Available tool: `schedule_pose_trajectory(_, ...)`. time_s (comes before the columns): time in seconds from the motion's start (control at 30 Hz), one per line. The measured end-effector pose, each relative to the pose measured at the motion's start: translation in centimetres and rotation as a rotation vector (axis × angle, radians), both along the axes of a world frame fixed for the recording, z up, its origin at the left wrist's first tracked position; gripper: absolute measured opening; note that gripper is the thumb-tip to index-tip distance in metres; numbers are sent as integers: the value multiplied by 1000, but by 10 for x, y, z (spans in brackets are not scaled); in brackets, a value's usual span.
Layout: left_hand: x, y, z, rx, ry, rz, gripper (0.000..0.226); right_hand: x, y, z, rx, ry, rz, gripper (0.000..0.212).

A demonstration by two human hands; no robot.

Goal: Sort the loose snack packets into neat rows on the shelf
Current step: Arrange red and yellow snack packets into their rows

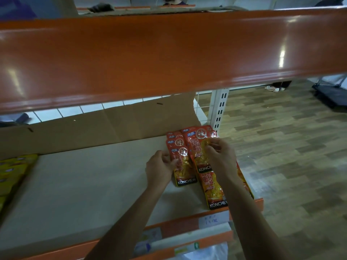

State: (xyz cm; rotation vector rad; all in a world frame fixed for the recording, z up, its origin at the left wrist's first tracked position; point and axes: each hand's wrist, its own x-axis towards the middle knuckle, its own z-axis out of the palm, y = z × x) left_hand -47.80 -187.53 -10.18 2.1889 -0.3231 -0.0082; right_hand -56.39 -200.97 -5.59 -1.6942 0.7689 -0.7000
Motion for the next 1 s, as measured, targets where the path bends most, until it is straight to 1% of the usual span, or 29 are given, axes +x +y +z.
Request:
schedule_pose_trajectory(0.07, -6, 0, 6, -75, -32, -26, 24, 2, 4, 0, 3, -6, 23, 23)
schedule_pose_trajectory(0.1, -9, 0, 10, -136, -12, -57, 20, 3, 7, -1, 2, -5, 29, 23)
schedule_pose_trajectory(0.2, -20, -1, 19, -293, 80, -164, 20, 7, 17, -3, -1, 25, 44, 25)
schedule_pose_trajectory(0.27, -22, 1, 19, -295, 67, -181, 7, 9, 20, -5, -18, 42, 55, 23)
schedule_pose_trajectory(0.3, -22, 3, 18, -297, 66, -175, 10, 9, 21, -5, -35, 50, 64, 22)
schedule_pose_trajectory(0.37, -20, 7, 14, -340, 126, -164, 16, 8, 21, -4, -62, 71, 108, 20)
schedule_pose_trajectory(0.5, -19, 16, 10, -394, 243, -139, 10, 3, 22, -4, -179, 145, 204, 21)
schedule_pose_trajectory(0.6, -20, 26, 5, -341, 274, -110, 9, 0, 18, -5, -267, 161, 170, 24)
schedule_pose_trajectory(0.67, -20, 31, 1, -235, 271, -112, 6, -2, 15, -7, -297, 176, 145, 26)
schedule_pose_trajectory(0.73, -22, 32, -2, -136, 241, -133, 9, -4, 14, -10, -343, 196, 130, 26)
schedule_pose_trajectory(0.9, -29, 24, -2, -25, 190, -143, 15, -7, 12, -13, -419, 218, 137, 26)
schedule_pose_trajectory(1.0, -30, 22, 0, 26, 158, -121, 14, -9, 12, -12, -433, 211, 138, 25)
